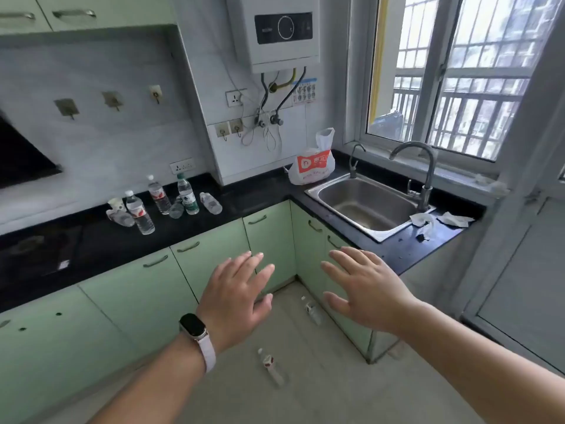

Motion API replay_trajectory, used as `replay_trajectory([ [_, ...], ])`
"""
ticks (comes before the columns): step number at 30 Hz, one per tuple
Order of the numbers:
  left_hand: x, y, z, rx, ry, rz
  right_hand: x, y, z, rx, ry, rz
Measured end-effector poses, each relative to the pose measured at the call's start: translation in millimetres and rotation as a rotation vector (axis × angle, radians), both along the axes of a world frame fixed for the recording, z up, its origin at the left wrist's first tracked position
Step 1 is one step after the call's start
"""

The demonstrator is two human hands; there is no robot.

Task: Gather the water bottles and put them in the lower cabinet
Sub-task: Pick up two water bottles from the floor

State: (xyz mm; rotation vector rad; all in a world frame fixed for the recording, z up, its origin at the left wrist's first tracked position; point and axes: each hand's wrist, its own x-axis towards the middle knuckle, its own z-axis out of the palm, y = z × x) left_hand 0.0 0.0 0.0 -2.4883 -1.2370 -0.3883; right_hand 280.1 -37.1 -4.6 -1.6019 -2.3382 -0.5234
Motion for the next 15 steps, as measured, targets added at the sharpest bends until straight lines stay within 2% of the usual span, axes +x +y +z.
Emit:
replay_trajectory([
  [7, 26.3, 35.6, -2.4, -0.06, 0.036, 0.07, 22.7, 45.0, -7.1, -0.028, 0.037, 0.055],
  [15, 16.0, 105.1, -41.8, -0.086, -0.012, 0.1, 12.9, 124.1, -30.0, -0.068, 0.031, 0.107],
])
